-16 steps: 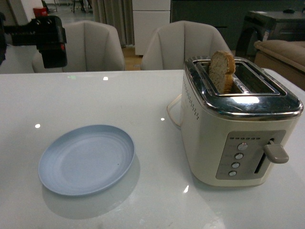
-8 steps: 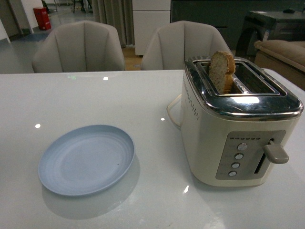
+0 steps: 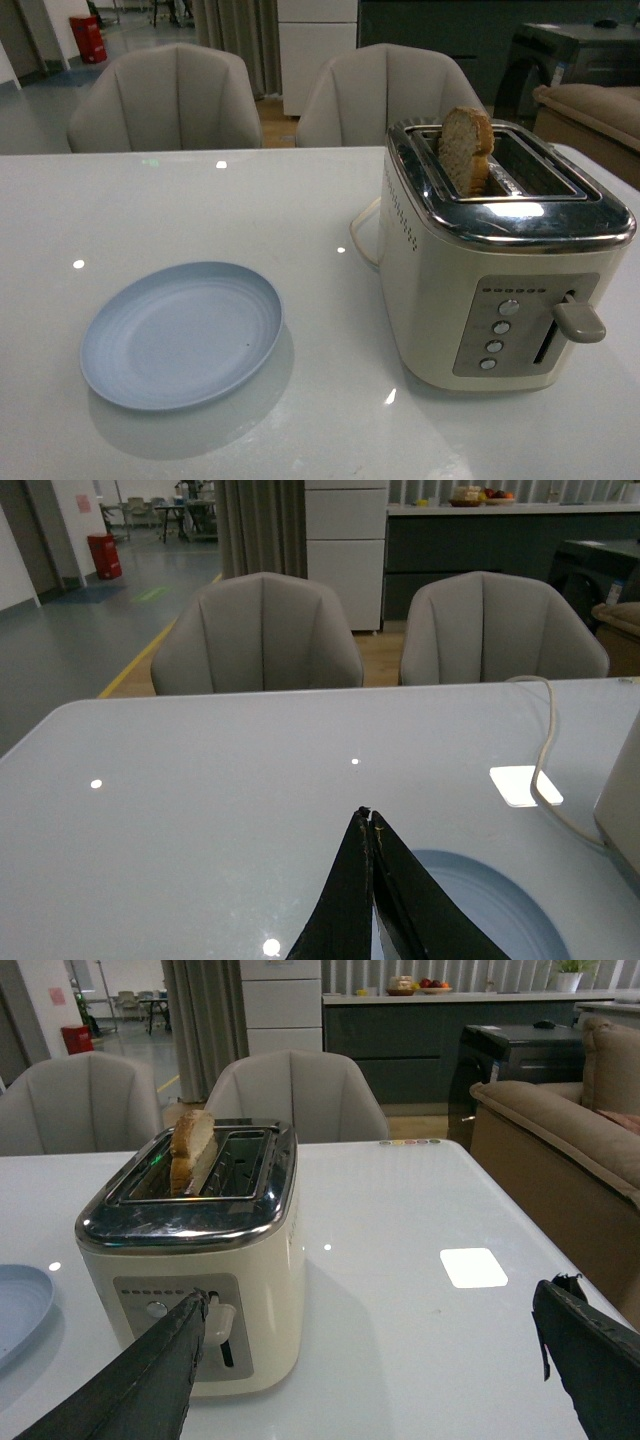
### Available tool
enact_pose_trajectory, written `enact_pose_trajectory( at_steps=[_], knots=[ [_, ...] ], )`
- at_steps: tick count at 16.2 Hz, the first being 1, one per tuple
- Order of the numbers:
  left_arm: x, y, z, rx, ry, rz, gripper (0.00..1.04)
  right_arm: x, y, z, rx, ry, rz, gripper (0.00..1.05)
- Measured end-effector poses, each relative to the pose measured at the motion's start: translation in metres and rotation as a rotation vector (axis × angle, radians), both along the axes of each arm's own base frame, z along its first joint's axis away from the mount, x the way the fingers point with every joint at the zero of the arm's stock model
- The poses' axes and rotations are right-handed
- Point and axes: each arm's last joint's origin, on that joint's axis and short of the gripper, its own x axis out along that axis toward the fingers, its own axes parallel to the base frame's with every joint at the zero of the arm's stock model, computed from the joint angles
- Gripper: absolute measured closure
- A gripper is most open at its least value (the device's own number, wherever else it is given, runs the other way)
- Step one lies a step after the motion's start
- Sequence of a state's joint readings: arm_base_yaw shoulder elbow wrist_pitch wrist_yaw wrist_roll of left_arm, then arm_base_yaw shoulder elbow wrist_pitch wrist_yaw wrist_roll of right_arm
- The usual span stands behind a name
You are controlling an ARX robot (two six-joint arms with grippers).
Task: Left arm holds plate, right arm toasts bread
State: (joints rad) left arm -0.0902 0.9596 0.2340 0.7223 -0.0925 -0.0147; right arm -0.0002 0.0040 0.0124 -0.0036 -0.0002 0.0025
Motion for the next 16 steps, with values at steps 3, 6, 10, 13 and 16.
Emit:
enact_pose_trajectory(
  at_steps=[3,6,10,13,16],
  knots=[
    [-0.02,0.014,-0.012,0.0,0.002,-0.001,1.03,0.0,0.0,0.0,0.0,0.001,0.0,0.06],
    [-0.034,0.014,-0.019,0.0,0.006,-0.003,1.03,0.0,0.0,0.0,0.0,0.0,0.0,0.06],
    [-0.044,0.014,-0.024,0.0,0.006,-0.003,1.03,0.0,0.0,0.0,0.0,0.0,0.0,0.06],
    [-0.053,0.014,-0.031,0.0,-0.029,-0.003,1.03,0.0,0.0,0.0,0.0,0.0,0.0,0.06],
    [-0.06,0.014,-0.033,0.0,-0.008,-0.003,1.03,0.0,0.0,0.0,0.0,0.0,0.0,0.06]
  ],
)
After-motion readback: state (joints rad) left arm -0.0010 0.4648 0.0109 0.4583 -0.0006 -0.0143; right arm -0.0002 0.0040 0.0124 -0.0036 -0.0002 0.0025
